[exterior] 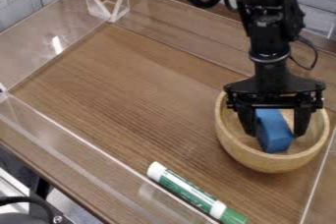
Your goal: Remove the blue block from inside the brown bowl and put it on the table
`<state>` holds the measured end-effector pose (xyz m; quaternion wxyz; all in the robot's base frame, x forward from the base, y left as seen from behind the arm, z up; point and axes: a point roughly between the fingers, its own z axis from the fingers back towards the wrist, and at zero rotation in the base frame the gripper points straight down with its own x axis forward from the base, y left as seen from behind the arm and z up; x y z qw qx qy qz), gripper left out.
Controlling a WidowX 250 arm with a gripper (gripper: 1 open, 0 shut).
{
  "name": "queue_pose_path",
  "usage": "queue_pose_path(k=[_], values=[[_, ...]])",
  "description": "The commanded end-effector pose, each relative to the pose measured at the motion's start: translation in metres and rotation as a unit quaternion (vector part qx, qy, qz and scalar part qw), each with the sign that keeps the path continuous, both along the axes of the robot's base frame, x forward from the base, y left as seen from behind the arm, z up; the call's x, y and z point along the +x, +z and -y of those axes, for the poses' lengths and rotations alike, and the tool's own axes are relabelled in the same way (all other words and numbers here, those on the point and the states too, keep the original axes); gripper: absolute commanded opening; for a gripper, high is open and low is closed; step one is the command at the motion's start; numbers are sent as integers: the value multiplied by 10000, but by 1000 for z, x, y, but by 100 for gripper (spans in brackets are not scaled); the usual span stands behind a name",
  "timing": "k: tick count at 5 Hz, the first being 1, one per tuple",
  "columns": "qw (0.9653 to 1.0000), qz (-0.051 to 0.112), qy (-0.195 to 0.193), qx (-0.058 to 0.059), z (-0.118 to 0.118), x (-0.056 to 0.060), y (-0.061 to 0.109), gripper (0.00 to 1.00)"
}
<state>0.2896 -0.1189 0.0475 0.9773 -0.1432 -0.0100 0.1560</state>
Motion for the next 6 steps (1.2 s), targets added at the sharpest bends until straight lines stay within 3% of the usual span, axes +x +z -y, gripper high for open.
queue_pose_path(k=[1, 2, 3, 5, 6], values=[[9993, 361, -36, -42, 8, 15, 13, 100], [9993, 369, -25, -12, 10, 17, 9, 100], [9993, 373, -30, 22, 11, 19, 5, 0], [9992, 303, -129, 237, 12, 21, 12, 0], [9989, 269, -178, 347, 13, 23, 14, 100]])
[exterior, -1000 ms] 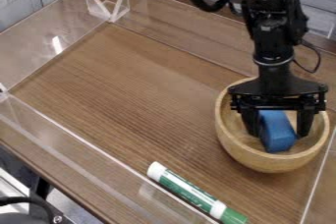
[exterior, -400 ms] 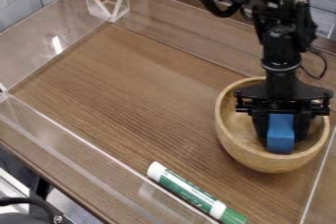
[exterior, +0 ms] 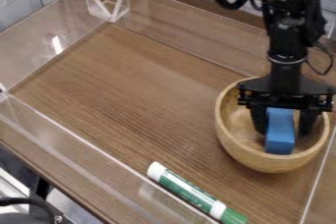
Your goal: Remove the blue block from inside the brown bowl and put it on the table
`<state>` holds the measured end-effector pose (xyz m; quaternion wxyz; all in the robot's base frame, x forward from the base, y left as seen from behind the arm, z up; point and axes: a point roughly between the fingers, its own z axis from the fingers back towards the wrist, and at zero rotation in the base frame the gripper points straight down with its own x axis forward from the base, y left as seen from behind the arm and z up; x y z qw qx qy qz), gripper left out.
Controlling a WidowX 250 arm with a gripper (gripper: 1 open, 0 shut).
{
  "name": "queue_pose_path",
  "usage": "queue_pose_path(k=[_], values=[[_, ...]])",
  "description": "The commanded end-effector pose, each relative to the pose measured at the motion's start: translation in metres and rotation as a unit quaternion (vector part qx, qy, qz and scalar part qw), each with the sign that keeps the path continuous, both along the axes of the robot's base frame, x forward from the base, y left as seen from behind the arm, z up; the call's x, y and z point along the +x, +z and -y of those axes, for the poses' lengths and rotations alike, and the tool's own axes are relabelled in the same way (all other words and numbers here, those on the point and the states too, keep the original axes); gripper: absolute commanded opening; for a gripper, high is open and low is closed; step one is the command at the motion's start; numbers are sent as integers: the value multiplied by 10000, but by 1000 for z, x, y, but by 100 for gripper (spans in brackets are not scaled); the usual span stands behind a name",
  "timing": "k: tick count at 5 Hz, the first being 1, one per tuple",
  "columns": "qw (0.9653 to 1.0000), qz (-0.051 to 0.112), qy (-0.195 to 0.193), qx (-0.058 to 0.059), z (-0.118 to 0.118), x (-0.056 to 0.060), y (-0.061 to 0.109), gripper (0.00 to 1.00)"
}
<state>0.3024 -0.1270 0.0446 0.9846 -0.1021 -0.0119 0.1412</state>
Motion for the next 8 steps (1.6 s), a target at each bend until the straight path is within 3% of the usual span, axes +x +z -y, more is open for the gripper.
queue_pose_path(k=[1, 2, 5, 8], values=[[9996, 286, -24, -36, 6, 12, 14, 100], [9996, 295, -4, -15, 7, 13, 10, 0], [9996, 208, -52, 197, 7, 15, 18, 0], [9994, 120, -189, 248, 6, 12, 30, 0]])
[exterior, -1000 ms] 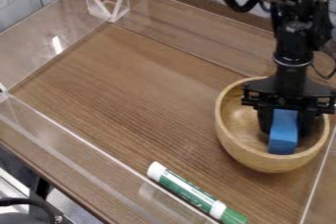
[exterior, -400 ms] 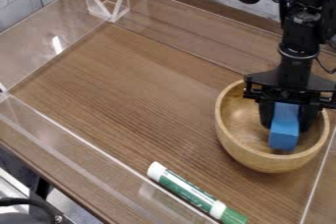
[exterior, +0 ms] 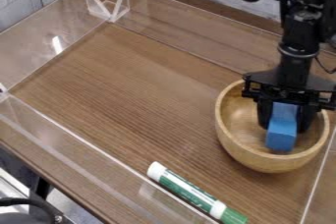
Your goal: Remove the blue block from inside the brown bowl and put it on the table
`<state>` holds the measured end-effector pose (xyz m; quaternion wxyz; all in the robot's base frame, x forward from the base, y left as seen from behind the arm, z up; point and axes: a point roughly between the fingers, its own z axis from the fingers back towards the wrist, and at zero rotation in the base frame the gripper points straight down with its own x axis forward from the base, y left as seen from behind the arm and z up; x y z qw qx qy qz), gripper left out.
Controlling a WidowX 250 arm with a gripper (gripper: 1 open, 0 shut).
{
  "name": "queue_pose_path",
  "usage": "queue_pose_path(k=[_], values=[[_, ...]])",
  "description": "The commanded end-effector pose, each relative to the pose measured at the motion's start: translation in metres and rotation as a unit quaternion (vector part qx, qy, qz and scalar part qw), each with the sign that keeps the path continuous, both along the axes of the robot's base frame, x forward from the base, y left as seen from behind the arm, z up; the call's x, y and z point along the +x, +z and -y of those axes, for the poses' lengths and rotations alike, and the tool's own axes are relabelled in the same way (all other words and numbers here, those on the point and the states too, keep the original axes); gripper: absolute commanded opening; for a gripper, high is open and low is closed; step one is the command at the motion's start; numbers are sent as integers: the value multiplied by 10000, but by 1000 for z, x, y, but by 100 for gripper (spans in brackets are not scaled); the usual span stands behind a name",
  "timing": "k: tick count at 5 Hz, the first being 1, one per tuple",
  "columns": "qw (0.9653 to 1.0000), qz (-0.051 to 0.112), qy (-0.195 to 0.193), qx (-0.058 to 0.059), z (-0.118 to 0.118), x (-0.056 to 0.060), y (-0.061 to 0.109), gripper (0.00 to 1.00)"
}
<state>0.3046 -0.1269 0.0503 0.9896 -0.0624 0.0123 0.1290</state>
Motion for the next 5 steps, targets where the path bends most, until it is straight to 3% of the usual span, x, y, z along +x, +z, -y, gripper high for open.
queue_pose_path(k=[1, 5], values=[[9992, 362, -109, -113, 5, 9, 30, 0], [9992, 246, -298, -89, 1, 4, 52, 0]])
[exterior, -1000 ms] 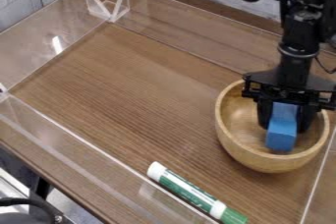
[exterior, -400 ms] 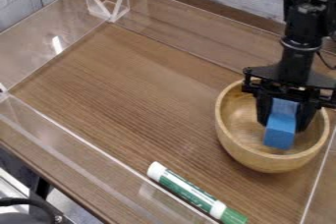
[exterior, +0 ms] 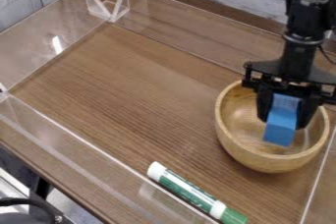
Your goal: Remove the blue block from inside the brown bowl and put it on the table
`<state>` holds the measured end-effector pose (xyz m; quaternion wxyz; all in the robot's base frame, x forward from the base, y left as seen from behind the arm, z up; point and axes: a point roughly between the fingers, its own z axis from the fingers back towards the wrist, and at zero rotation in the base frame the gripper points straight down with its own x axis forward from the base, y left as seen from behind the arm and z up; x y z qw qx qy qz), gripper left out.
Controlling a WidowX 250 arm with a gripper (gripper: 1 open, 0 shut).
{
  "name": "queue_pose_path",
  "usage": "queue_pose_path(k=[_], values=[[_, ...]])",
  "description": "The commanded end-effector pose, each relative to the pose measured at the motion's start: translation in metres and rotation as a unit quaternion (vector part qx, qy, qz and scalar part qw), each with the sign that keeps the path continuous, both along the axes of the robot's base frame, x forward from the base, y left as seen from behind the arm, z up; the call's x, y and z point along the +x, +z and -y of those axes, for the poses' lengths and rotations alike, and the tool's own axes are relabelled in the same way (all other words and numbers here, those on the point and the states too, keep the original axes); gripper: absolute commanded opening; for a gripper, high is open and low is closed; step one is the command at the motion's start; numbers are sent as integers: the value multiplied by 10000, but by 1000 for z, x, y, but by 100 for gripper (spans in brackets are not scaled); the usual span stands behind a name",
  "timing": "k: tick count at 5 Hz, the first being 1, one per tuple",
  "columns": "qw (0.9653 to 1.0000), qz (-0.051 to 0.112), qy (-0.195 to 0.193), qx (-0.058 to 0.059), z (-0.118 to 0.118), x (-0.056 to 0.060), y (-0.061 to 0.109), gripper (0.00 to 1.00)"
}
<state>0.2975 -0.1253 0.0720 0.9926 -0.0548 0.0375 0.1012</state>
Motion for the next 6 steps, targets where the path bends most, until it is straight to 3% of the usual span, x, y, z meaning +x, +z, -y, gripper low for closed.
queue_pose_path(k=[1, 6], values=[[9988, 474, -47, -148, 0, 10, 37, 0], [9984, 391, -358, -201, -3, 4, 46, 0]])
